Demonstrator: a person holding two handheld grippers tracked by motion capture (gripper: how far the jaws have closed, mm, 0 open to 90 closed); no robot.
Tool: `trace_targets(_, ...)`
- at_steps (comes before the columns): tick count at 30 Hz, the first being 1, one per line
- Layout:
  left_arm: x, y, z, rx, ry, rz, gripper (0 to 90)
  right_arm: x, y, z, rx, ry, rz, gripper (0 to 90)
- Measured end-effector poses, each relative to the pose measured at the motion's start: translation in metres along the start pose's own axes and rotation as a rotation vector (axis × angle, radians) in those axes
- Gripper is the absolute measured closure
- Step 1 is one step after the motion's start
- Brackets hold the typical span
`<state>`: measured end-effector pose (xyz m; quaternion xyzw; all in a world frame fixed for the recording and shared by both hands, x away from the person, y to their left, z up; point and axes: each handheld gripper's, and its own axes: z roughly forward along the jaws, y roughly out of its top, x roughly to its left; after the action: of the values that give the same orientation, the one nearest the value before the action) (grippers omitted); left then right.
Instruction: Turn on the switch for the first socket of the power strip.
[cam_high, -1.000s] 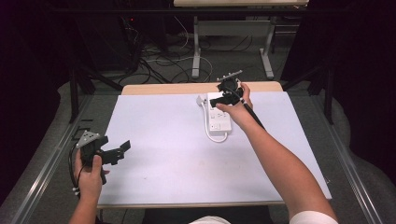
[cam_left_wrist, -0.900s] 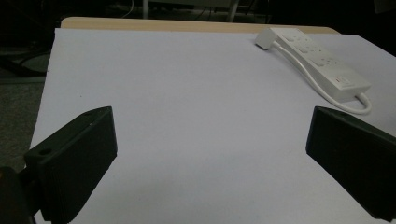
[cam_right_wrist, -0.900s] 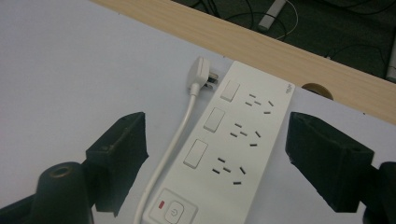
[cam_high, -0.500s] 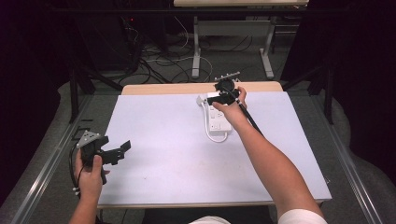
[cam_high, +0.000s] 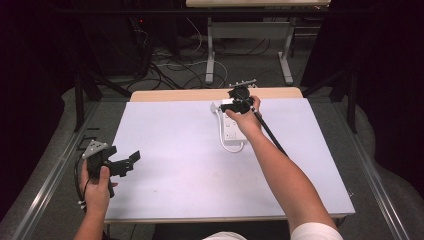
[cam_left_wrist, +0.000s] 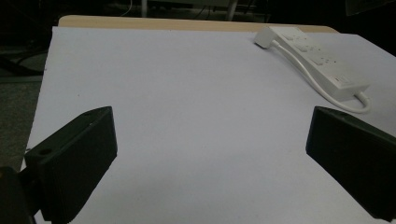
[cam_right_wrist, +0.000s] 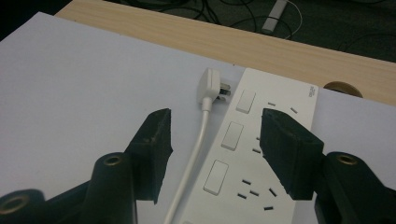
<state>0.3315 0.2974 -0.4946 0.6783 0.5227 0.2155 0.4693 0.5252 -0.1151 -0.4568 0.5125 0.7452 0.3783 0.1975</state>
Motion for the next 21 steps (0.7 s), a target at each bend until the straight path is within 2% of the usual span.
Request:
trace_targets(3, 0.0, 0.0, 0.0, 0.0, 0.0, 0.001, 1.8, 0.0, 0.0, 0.001, -0.004, 0.011, 0.022, 45.5)
trace_targets(8, 0.001, 0.0, 0.001, 0.001, -0.001, -0.001, 1.8, -0.002, 0.001, 0.002, -0.002, -0.005, 0.054, 45.3)
trace_targets(12, 0.001, 0.0, 0.001, 0.001, 0.0, -0.002, 2.0, -0.007, 0.0, 0.004, 0.004, 0.008, 0.108, 46.1)
trace_targets(14, 0.001, 0.0, 0.001, 0.001, 0.0, -0.001, 2.0, -0.009, 0.0, 0.006, 0.0, 0.005, 0.116, 47.6)
trace_targets(16, 0.001, 0.0, 0.001, 0.002, 0.0, 0.0, 2.0, -0.01, -0.001, 0.01, 0.024, 0.024, 0.154, 48.6)
trace_targets(18, 0.002, 0.0, 0.001, 0.0, 0.0, 0.001, 2.0, -0.012, -0.002, 0.011, 0.031, 0.037, 0.152, 50.3)
trace_targets(19, 0.002, 0.0, 0.0, 0.002, -0.001, -0.002, 2.0, -0.011, -0.002, 0.012, 0.032, 0.042, 0.167, 51.5)
trace_targets(21, 0.002, 0.0, 0.001, 0.002, 0.0, -0.003, 2.0, -0.012, -0.003, 0.015, 0.038, 0.037, 0.167, 53.0)
